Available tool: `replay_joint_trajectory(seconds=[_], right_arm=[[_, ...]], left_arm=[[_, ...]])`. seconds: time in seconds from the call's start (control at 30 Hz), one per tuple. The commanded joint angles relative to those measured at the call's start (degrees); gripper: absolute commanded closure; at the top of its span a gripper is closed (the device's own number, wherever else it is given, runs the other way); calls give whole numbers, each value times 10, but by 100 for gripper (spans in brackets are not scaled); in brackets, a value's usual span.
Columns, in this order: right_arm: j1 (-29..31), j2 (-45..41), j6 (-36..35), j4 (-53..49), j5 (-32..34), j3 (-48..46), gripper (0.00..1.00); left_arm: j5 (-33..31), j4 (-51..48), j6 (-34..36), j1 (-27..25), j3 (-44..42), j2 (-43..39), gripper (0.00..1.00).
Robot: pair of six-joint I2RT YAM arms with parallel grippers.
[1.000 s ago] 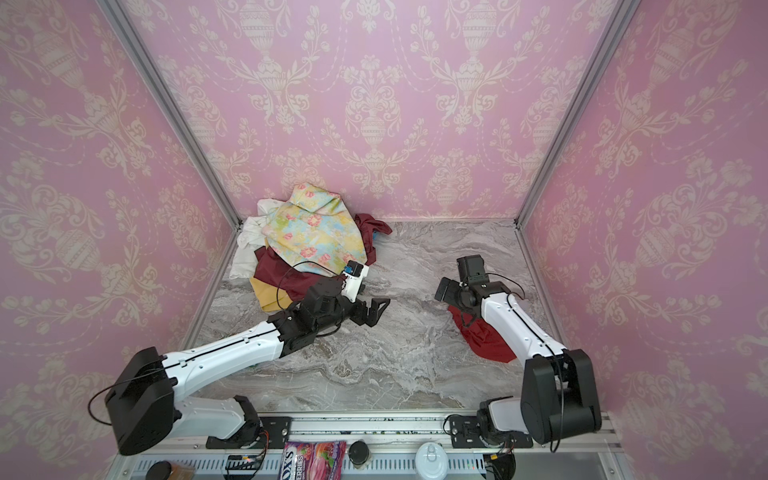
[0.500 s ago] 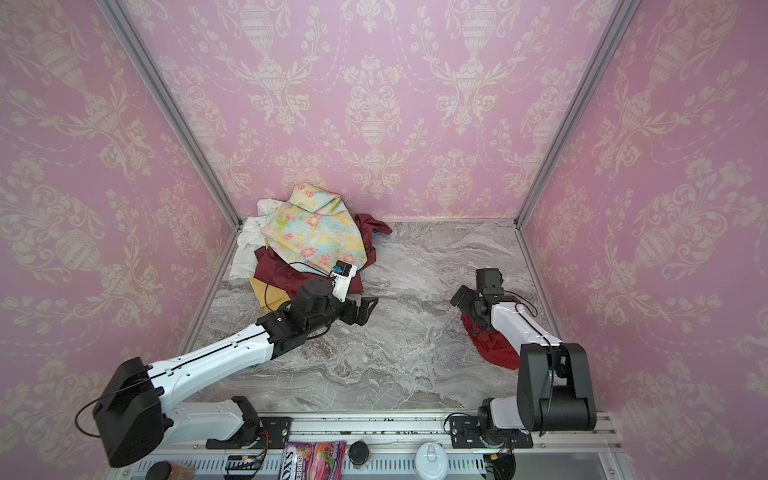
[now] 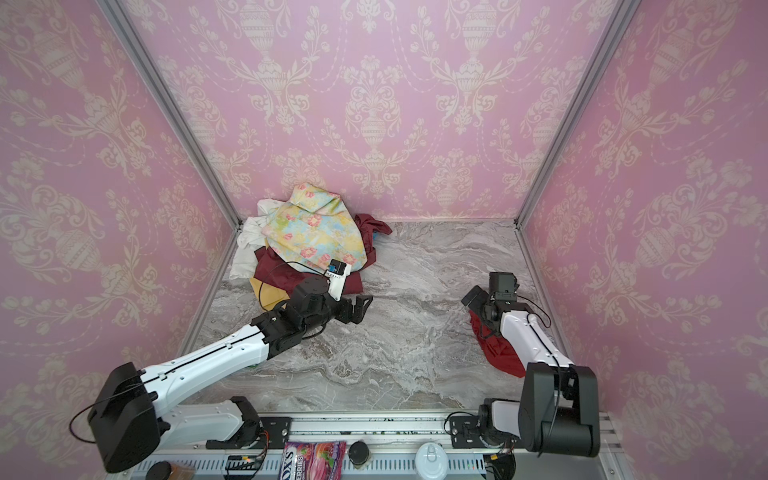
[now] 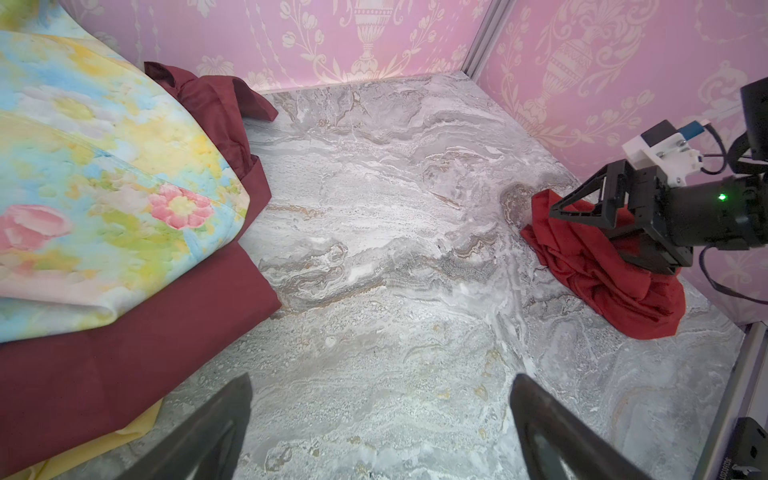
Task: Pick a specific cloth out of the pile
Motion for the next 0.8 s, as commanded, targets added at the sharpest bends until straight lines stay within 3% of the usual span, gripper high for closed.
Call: replay_joint_trajectory(seconds=[0.0, 0.3, 0.43, 0.6, 0.77], right_arm=[[-2, -38, 8, -18, 15, 6, 0], [5, -140, -57, -39, 68, 64, 0], [34, -174, -128, -20, 109, 85, 0], [90, -194, -218, 42, 160, 89, 0], [115, -207, -303, 149, 141, 44, 0]], left_arm=[[-25, -32, 24, 9, 15, -16, 1], [-94, -106, 43, 27, 64, -32, 1], [-140, -147, 57, 41, 91, -46, 1], [-186, -174, 70, 94, 111, -86, 1], [-230, -148, 90, 168, 85, -128, 1]])
